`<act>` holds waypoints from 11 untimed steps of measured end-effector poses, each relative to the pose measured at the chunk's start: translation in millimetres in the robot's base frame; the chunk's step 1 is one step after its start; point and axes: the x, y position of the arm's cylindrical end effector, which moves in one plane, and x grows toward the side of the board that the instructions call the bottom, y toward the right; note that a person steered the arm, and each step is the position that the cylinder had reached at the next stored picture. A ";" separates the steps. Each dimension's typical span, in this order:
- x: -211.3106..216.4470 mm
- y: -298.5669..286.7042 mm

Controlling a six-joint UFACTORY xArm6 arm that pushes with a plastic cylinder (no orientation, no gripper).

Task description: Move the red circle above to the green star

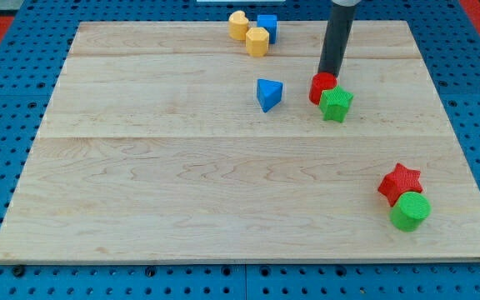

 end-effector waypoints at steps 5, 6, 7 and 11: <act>19.8 -56.6; 25.0 -40.9; 25.0 -23.6; 26.8 16.1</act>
